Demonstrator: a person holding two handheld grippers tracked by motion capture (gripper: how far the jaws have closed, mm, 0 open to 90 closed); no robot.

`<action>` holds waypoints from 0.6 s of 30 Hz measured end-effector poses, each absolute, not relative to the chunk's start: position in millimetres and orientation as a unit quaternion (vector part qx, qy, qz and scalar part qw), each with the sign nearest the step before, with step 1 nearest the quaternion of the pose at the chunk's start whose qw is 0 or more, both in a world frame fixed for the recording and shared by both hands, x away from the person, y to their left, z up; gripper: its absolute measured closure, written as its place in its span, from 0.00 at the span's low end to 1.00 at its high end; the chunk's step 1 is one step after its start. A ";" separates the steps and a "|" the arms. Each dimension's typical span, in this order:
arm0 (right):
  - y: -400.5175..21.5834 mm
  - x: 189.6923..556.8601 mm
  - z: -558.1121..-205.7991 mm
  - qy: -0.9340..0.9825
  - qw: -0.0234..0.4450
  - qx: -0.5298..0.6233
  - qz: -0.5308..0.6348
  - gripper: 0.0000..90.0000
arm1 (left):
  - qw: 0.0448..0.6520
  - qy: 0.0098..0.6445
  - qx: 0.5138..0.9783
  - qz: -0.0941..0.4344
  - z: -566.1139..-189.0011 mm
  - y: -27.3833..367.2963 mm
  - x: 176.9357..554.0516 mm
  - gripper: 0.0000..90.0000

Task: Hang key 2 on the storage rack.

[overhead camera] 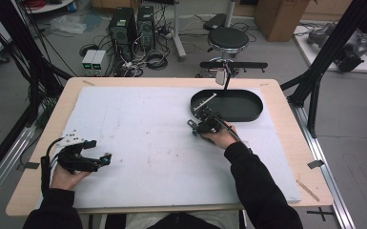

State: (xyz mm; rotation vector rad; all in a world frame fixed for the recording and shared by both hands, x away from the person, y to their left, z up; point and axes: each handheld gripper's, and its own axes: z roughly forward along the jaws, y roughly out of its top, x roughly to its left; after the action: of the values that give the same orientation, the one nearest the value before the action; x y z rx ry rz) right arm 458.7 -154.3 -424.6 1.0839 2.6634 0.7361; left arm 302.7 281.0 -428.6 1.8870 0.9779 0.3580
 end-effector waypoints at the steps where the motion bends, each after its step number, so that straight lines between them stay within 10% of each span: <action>1: -155.4 459.0 -424.3 0.891 0.084 0.371 0.248 0.80 | 0.474 0.399 0.771 0.146 -428.6 281.0 302.7 0.09; 18: -157.0 458.2 -422.5 0.890 0.081 0.371 0.253 0.96 | 0.475 0.399 0.770 0.147 -428.4 281.5 302.6 0.09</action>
State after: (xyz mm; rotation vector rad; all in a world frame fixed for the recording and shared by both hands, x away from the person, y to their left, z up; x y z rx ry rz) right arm 458.2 -157.0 -422.5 1.1103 2.6593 0.7554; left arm 302.6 281.5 -428.4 1.8835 0.9767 0.3602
